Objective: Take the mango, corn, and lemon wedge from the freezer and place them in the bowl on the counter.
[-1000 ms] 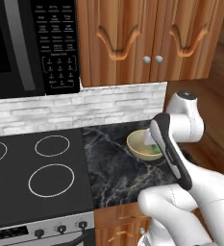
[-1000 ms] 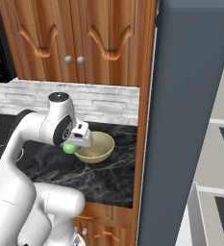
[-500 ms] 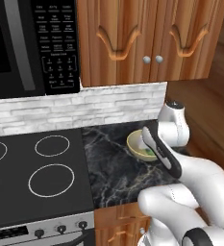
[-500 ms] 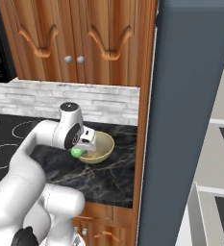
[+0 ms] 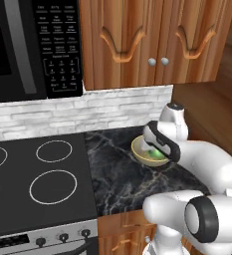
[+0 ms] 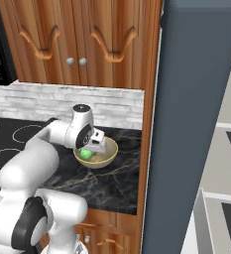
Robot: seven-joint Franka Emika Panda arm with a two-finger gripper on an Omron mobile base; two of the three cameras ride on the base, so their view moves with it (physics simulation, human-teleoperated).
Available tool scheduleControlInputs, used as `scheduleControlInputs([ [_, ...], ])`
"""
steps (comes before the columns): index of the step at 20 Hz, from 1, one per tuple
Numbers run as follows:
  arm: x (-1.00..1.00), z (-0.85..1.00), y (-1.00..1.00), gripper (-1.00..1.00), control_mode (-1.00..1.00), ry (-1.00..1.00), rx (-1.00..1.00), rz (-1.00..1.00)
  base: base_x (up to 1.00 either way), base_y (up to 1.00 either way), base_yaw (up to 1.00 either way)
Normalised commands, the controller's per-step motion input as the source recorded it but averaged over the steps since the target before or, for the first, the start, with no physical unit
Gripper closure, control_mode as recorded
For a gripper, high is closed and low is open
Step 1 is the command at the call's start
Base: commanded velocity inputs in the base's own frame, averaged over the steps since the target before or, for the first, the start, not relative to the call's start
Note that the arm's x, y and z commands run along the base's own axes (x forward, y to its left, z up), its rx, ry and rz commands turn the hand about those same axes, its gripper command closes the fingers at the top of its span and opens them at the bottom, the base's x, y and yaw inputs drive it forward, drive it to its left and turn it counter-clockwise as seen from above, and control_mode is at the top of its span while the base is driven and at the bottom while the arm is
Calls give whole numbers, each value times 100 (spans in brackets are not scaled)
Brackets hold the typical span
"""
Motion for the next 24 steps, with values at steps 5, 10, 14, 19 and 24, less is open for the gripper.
scheduleControlInputs([
  [5,19,-42,0,100,-100,0,0,0,0,0,0],
  [10,3,-36,0,-100,-100,0,0,0,0,0,0],
  [14,6,-1,0,-100,-100,1,0,0,0,0,0],
  [19,0,0,0,-100,-100,0,0,0,0,0,0],
  [24,-7,21,-1,-100,-100,0,0,0,0,0,0],
])
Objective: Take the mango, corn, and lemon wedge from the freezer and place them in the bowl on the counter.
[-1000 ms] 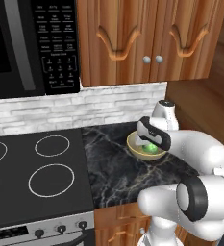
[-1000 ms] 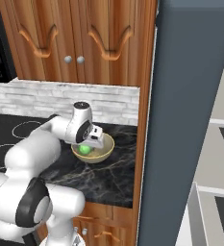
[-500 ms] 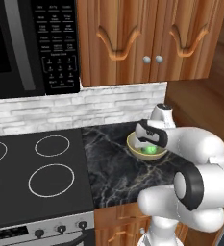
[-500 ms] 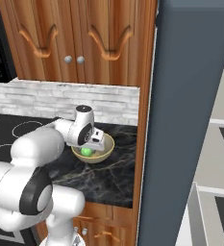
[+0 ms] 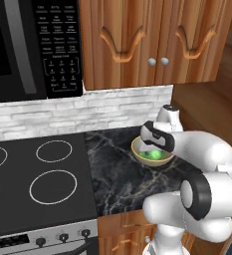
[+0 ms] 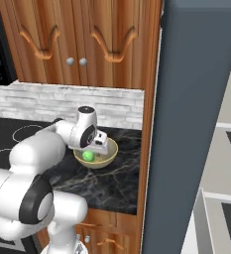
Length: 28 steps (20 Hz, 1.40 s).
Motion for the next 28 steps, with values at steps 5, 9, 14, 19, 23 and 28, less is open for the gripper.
scheduleControlInputs([
  [5,-41,46,0,-100,-100,-8,0,0,0,0,0],
  [9,-73,32,0,-100,-100,-13,0,-1,0,0,0],
  [14,-71,41,9,-100,-100,-18,0,0,0,0,0],
  [19,-51,57,27,-100,-100,0,-2,0,0,0,0],
  [23,-66,62,1,-100,-100,0,-2,-2,0,0,0],
  [28,-53,49,-10,-100,-100,0,-1,-6,0,0,0],
])
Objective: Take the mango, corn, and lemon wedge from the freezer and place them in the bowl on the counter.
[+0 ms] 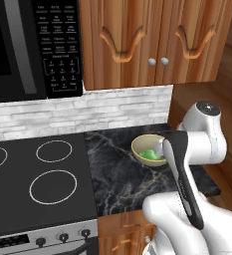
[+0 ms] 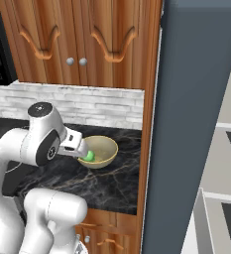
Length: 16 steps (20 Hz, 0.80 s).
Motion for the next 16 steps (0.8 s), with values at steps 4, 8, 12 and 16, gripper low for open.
scheduleControlInputs([
  [4,-26,57,-7,-100,-100,5,0,-5,0,0,0],
  [8,-4,57,0,-100,-100,2,0,-6,0,0,0],
  [12,-23,52,0,-100,-100,0,0,-1,0,0,0],
  [16,-44,27,0,-100,-100,0,0,0,0,0,0],
])
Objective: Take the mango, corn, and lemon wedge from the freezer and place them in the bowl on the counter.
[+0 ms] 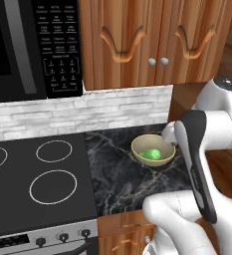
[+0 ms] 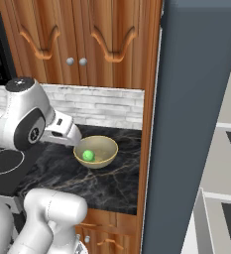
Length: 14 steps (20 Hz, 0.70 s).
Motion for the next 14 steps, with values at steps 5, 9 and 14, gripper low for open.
scheduleControlInputs([
  [5,-54,14,-3,-100,-100,0,0,0,0,0,0],
  [9,-46,4,0,-100,-100,0,0,0,0,0,0],
  [14,-41,0,0,-100,-100,0,0,0,0,0,0],
])
